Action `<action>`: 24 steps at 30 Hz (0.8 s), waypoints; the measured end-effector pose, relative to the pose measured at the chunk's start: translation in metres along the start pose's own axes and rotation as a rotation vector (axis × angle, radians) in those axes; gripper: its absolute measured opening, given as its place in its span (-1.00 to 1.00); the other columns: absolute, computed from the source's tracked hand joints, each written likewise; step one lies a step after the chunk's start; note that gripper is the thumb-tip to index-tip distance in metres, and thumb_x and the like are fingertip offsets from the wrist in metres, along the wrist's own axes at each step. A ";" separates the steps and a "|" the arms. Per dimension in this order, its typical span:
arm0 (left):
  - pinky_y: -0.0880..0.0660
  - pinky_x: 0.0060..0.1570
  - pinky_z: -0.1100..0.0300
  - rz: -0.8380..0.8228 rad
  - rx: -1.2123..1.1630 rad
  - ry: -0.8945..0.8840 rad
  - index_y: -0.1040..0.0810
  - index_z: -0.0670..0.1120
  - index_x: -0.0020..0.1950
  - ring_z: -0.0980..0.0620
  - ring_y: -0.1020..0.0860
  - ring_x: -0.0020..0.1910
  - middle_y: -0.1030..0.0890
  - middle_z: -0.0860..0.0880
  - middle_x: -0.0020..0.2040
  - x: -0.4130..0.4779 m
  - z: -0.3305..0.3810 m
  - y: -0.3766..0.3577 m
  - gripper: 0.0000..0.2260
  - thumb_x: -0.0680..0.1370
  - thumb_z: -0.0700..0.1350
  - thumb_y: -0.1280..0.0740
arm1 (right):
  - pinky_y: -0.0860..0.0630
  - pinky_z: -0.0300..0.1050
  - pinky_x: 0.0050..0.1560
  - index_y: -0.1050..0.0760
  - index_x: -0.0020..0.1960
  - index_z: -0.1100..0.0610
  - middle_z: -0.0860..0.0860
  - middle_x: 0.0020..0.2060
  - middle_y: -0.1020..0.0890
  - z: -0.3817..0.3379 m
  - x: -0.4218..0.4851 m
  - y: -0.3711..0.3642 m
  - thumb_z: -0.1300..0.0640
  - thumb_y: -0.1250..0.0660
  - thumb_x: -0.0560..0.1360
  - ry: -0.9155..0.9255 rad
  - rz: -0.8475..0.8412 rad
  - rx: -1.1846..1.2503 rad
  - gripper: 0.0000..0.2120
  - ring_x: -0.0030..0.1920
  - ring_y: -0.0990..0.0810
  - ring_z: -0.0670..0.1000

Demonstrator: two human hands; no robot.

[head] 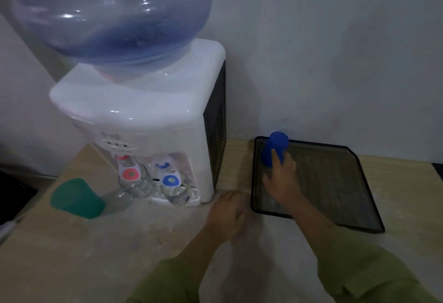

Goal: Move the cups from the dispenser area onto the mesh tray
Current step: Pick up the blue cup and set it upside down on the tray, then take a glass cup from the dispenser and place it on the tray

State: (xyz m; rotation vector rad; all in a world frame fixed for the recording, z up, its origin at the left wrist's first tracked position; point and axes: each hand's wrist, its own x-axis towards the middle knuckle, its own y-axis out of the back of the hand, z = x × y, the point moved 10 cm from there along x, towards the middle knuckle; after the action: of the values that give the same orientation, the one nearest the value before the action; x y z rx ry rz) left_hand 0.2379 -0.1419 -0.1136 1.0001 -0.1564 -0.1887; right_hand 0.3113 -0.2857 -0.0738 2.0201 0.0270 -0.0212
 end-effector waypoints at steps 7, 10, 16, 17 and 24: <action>-0.46 0.13 0.17 0.196 -0.154 0.289 -0.50 -0.02 0.17 0.02 -0.52 0.09 -0.56 -0.01 0.13 -0.078 -0.078 0.027 -0.74 0.49 -0.05 -0.33 | -0.40 -0.06 0.02 -0.41 0.28 0.19 0.17 0.12 -0.49 -0.036 -0.072 -0.030 0.18 -0.23 0.49 0.160 0.073 -0.098 -0.64 0.08 -0.42 0.14; -0.54 0.08 -0.02 0.333 -0.285 0.427 -0.47 -0.10 0.14 -0.09 -0.55 0.02 -0.55 -0.09 0.08 -0.105 -0.111 0.050 -0.71 0.45 -0.15 -0.40 | -0.40 -0.07 0.03 -0.45 0.23 0.19 0.15 0.08 -0.51 -0.047 -0.101 -0.052 0.20 -0.21 0.50 0.224 0.031 -0.078 -0.69 0.05 -0.44 0.12; -0.49 0.21 -0.10 0.457 -0.504 0.534 -0.36 -0.18 0.32 -0.09 -0.50 0.15 -0.49 -0.17 0.25 -0.103 -0.143 0.080 -0.48 0.42 -0.15 -0.46 | -0.32 0.01 0.32 -0.24 0.40 0.07 0.11 0.40 -0.27 -0.032 -0.145 -0.109 0.05 -0.23 0.49 0.116 -0.314 -0.163 -0.50 0.38 -0.24 0.14; -0.48 0.24 -0.14 0.456 -0.527 0.518 -0.37 -0.17 0.33 -0.11 -0.50 0.20 -0.50 -0.16 0.27 -0.097 -0.143 0.083 -0.47 0.42 -0.15 -0.47 | -0.24 0.05 0.39 -0.18 0.44 0.04 0.10 0.48 -0.15 -0.027 -0.151 -0.115 0.01 -0.24 0.49 0.091 -0.361 -0.168 -0.45 0.45 -0.13 0.15; -0.44 0.29 -0.15 0.503 -0.528 0.551 -0.35 -0.10 0.35 -0.15 -0.45 0.30 -0.46 -0.14 0.33 -0.078 -0.145 0.085 -0.32 0.31 -0.10 -0.56 | 0.06 0.17 0.51 0.07 0.52 -0.05 0.07 0.55 0.20 -0.015 -0.165 -0.128 -0.07 -0.25 0.51 0.037 -0.474 -0.204 -0.29 0.54 0.20 0.17</action>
State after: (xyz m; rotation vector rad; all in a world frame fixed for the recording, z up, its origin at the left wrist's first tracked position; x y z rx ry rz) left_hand 0.2009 0.0389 -0.1222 0.4343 0.1452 0.4862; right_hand 0.1424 -0.2179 -0.1776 1.7697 0.5106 -0.2705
